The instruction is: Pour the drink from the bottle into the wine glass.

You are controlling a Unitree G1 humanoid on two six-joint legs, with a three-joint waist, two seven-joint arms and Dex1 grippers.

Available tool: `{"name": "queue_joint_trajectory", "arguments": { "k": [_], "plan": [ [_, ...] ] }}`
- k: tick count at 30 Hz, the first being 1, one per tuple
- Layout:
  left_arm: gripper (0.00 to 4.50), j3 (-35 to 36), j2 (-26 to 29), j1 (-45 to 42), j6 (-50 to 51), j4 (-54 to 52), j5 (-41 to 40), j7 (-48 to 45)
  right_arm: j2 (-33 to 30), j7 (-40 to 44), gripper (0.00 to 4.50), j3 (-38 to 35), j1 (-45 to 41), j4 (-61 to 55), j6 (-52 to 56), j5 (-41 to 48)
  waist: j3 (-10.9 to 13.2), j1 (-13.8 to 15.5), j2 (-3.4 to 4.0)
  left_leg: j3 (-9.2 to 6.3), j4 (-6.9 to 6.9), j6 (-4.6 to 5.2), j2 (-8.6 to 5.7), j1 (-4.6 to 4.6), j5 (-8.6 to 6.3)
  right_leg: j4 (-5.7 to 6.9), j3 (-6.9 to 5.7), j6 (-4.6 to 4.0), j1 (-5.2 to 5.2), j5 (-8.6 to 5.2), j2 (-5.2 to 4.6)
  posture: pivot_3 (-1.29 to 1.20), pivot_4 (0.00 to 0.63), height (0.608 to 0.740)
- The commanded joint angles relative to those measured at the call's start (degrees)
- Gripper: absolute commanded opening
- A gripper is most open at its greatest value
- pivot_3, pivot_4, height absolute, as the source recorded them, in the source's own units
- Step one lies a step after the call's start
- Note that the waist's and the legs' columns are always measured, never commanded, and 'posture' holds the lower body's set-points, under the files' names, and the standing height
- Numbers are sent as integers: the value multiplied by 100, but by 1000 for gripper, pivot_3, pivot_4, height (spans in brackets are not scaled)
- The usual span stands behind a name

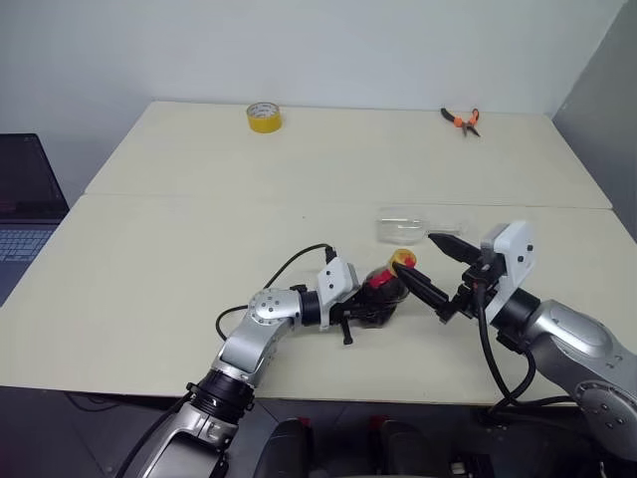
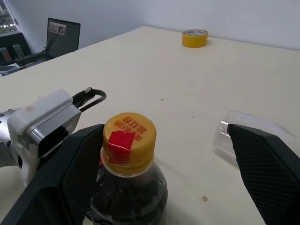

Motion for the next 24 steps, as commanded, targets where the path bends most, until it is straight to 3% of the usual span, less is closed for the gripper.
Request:
{"name": "queue_joint_trajectory", "arguments": {
  "k": [1,10,13,24],
  "plan": [
    [616,25,-24,-13,-175,-216,-64,-60,-176,144,4444,-580,350,-175,3,246,0,7,0,0,0,0,0,-1,0,-1,-1,0,1,0,0,0,150,740],
    [614,25,-44,-55,-162,-187,-72,-61,-645,447,4444,-1106,684,-356,227,1287,0,4,0,1,-3,1,1,8,0,0,2,0,6,0,2,0,150,740],
    [614,18,-54,-58,-153,-196,-67,-51,-567,255,4444,-970,446,-351,209,1564,0,1,0,3,-2,1,1,9,0,0,4,0,6,0,2,0,150,740],
    [614,-5,-49,-35,-152,-233,-49,-47,33,-258,4444,-142,-228,27,158,1328,0,0,1,2,0,0,0,6,0,0,3,0,5,0,1,0,150,740]
  ]
}}
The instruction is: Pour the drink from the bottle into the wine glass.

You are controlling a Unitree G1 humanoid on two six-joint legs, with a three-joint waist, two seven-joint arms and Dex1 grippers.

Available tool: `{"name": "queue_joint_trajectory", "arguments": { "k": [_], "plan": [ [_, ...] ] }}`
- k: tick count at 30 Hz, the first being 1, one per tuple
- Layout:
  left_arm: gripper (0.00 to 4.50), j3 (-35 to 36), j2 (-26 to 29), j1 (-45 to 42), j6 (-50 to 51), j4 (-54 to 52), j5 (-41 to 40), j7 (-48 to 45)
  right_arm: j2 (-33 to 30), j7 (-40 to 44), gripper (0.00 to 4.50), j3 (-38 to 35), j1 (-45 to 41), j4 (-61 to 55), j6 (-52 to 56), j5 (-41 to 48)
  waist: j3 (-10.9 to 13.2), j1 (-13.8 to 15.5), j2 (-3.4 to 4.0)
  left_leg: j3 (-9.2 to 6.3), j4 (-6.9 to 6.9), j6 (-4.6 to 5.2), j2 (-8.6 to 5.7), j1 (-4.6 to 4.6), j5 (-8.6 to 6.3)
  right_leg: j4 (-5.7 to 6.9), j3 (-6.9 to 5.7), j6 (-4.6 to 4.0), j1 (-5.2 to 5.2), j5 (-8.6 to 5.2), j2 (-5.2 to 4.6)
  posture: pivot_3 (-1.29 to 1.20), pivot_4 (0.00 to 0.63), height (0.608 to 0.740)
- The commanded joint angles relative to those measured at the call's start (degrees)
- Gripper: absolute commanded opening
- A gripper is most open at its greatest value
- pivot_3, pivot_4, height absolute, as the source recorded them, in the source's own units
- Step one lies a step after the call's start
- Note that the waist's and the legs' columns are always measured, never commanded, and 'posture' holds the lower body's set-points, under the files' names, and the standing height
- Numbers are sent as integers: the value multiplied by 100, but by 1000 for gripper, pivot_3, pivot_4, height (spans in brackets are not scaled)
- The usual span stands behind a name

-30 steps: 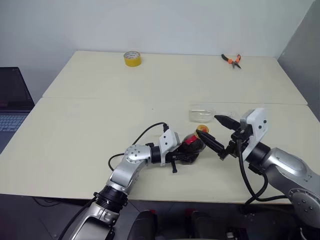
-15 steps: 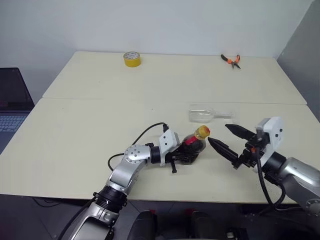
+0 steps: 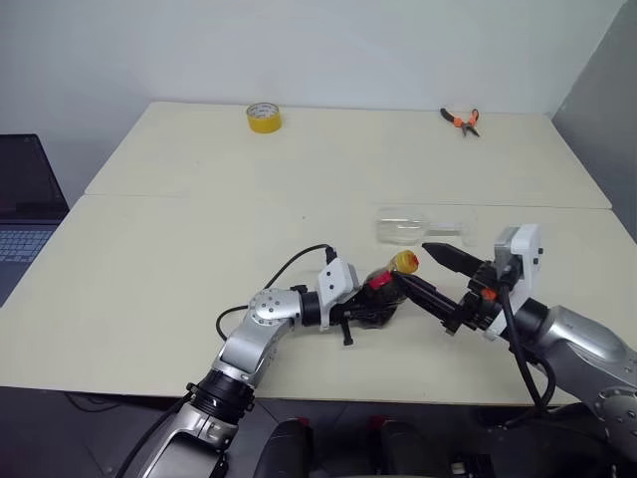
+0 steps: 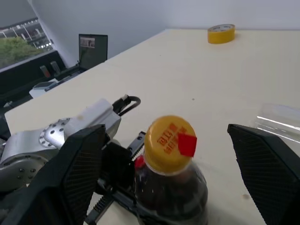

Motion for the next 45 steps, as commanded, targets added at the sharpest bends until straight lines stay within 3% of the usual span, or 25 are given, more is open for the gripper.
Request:
{"name": "queue_joint_trajectory", "arguments": {
  "k": [1,9,12,19,20,27,34,39,45],
  "plan": [
    [614,4,-33,-44,-126,-229,-43,-36,86,-61,4444,65,-153,31,-107,-71,0,0,0,0,-1,0,0,0,0,0,0,0,0,0,0,0,150,740],
    [614,17,-15,-39,-123,-243,-45,-27,288,12,4444,320,-224,213,-174,-383,0,0,0,-1,-1,0,1,0,0,0,-1,0,-1,0,0,0,150,740],
    [614,15,-13,-37,-110,-260,-51,-20,342,30,3807,318,-210,223,-185,-437,0,0,0,0,-1,0,1,0,0,0,0,0,-1,0,0,0,150,740],
    [614,13,-19,-43,-98,-275,-59,-10,462,101,1311,259,-85,224,-256,-435,0,0,0,-1,-1,0,1,0,0,0,-1,0,-1,0,0,0,150,740],
    [614,15,-23,-44,-98,-275,-61,-6,498,120,1199,237,-32,210,-282,-376,0,-1,0,-1,-1,0,1,0,0,0,-1,0,-1,0,0,0,150,740],
    [614,60,-47,-35,-156,-251,-59,40,699,47,1199,-6,192,97,-439,-39,0,0,0,-1,-1,0,1,0,0,1,0,0,-1,0,0,0,150,740],
    [613,181,-102,-16,-311,-241,-38,245,390,9,1199,-718,758,176,-549,-242,0,2,1,-1,-1,0,1,0,0,0,-1,0,0,0,-1,0,150,740],
    [613,343,-236,-117,-574,-92,2,561,-556,243,1199,-547,1544,543,-617,-1860,0,9,1,2,-1,0,-2,-1,0,-2,0,0,1,0,-2,0,150,740],
    [613,373,-341,-214,-738,40,44,672,-357,188,1199,-71,1482,1043,-690,-2633,-1,-15,2,3,-6,0,5,8,0,2,3,0,0,0,7,0,150,740]
  ]
}}
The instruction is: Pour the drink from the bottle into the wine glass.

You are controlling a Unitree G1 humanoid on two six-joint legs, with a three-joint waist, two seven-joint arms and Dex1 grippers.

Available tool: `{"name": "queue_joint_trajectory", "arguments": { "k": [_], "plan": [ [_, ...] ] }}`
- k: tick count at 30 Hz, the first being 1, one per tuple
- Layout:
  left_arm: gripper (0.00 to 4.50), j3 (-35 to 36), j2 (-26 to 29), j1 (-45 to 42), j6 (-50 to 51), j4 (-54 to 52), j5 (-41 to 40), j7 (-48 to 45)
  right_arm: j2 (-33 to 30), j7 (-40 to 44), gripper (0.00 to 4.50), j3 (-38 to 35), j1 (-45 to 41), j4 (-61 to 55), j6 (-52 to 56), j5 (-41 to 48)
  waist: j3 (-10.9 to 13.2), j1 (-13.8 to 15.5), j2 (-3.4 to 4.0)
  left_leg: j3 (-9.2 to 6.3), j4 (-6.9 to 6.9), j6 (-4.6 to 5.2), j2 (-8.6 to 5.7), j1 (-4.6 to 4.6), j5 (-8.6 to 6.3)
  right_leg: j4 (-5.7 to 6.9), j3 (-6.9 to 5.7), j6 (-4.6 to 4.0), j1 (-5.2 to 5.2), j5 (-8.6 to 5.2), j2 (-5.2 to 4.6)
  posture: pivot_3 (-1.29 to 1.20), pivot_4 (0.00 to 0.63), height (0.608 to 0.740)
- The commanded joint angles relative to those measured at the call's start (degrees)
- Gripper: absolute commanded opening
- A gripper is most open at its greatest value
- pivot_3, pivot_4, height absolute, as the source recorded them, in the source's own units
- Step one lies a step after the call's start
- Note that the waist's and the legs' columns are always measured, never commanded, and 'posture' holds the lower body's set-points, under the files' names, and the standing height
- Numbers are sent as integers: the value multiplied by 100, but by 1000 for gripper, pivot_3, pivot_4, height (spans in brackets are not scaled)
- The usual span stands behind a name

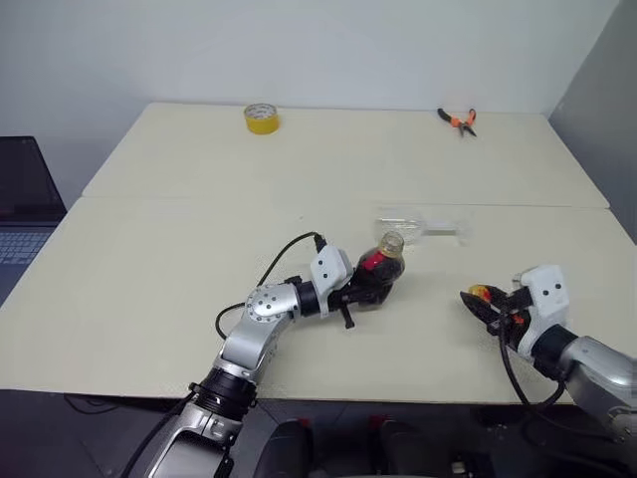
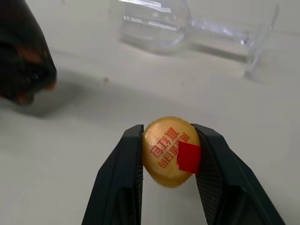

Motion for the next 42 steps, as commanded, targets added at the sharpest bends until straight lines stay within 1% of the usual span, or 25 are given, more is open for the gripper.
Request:
{"name": "queue_joint_trajectory", "arguments": {
  "k": [1,8,17,18,22,26,30,32,33,36,40,42],
  "plan": [
    [613,74,-64,-140,-205,-83,-20,33,168,89,1199,87,-93,59,-197,-297,0,6,1,0,0,0,0,-1,0,0,0,0,0,0,0,0,150,740],
    [613,91,-90,-145,-221,-90,-42,43,473,205,1199,288,-190,744,-376,-902,0,22,1,3,3,0,-5,-2,0,-2,2,0,1,0,-2,0,150,740],
    [613,122,-98,-140,-240,-69,-37,87,609,506,4380,221,-53,827,-318,-1052,-1,22,1,2,3,0,-4,-1,0,-1,1,0,3,0,-3,0,150,740],
    [613,129,-101,-140,-242,-67,-35,105,633,537,4500,201,-36,812,-304,-1030,-1,23,1,2,3,0,-5,-1,0,-1,2,0,3,0,-3,0,150,740],
    [613,310,-132,-197,-282,10,-6,398,631,494,4500,-68,107,592,-468,-1139,-1,25,2,1,4,0,-5,0,0,-1,0,0,5,0,-5,0,150,740],
    [613,680,-142,-199,-225,55,-51,852,442,679,4500,-248,230,7,-729,-1272,-1,14,3,1,3,0,-5,-1,0,-1,1,0,2,0,-6,0,150,740],
    [613,1146,-134,-143,-224,74,-41,1407,405,895,4500,-160,-98,-705,-779,-1056,-2,-6,3,0,1,-1,2,2,0,2,0,0,0,0,-1,0,150,740],
    [613,1484,-154,-165,-299,231,33,1917,444,981,4500,171,-620,-994,-548,-810,-1,-13,3,-1,2,-1,3,3,0,2,0,0,2,0,1,0,150,740],
    [613,1561,-159,-177,-327,281,57,2053,459,993,4500,253,-770,-1056,-453,-744,-2,-15,3,0,3,-1,3,4,0,2,1,1,2,1,1,0,150,740],
    [613,1906,-138,-323,-367,758,85,2564,481,1031,4500,799,-1417,-1109,-87,-667,0,7,0,-4,4,-1,2,4,0,2,-3,0,4,1,0,0,150,740],
    [613,2431,137,-886,-1037,2085,303,3282,838,1040,4500,1728,-2507,-666,279,-763,4,24,-9,-2,8,-1,-6,2,1,1,-4,1,2,2,-8,0,150,740],
    [613,2500,225,-1110,-1382,2539,410,3452,981,1023,4500,1953,-2778,-441,324,-876,7,29,-18,-7,7,-1,-5,-2,0,1,-11,1,-1,3,-8,0,150,740]
  ]
}}
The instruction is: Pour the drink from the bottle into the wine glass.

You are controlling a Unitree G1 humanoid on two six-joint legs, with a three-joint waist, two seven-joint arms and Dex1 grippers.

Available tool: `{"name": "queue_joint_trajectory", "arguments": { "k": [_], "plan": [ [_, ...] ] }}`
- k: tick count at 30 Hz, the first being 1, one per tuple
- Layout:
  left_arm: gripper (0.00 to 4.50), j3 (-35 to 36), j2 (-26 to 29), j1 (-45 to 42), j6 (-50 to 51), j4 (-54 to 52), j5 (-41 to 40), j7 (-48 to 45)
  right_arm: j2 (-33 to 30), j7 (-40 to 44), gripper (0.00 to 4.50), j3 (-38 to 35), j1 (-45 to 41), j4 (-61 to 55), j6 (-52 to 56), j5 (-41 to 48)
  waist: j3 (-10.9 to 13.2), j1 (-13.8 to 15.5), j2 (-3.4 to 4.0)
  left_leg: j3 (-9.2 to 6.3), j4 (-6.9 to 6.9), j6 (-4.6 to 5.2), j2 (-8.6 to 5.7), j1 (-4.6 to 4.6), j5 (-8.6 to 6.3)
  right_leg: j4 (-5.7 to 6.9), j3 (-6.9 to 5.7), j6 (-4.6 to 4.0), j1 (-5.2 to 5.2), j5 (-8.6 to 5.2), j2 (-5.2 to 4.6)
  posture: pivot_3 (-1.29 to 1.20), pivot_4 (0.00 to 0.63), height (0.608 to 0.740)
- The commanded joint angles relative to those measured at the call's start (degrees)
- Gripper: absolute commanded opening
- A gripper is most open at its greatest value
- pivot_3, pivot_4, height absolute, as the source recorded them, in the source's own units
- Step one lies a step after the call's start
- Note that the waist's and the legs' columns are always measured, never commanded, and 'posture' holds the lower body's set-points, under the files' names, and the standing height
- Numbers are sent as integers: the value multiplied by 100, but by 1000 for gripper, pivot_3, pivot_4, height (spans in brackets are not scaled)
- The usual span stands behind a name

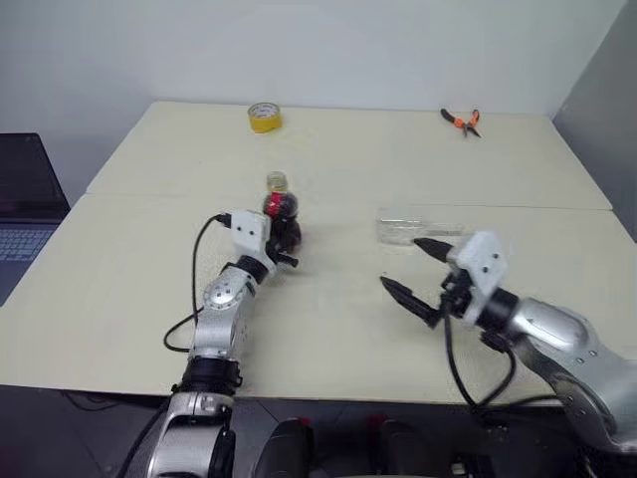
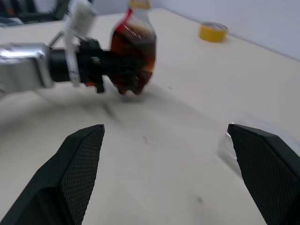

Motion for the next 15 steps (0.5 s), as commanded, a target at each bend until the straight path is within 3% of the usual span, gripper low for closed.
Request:
{"name": "queue_joint_trajectory", "arguments": {
  "k": [1,15],
  "plan": [
    [613,234,172,-444,-780,487,168,373,163,7,4500,340,-349,284,58,-185,1,18,-6,-1,0,0,0,-3,0,-2,-2,0,-1,0,0,0,150,740],
    [613,293,272,-1373,-1859,2585,297,518,742,100,4500,720,-771,862,-172,-586,3,4,-16,-8,12,-1,-14,-37,2,4,-21,4,-29,4,-23,0,150,740]
  ]
}}
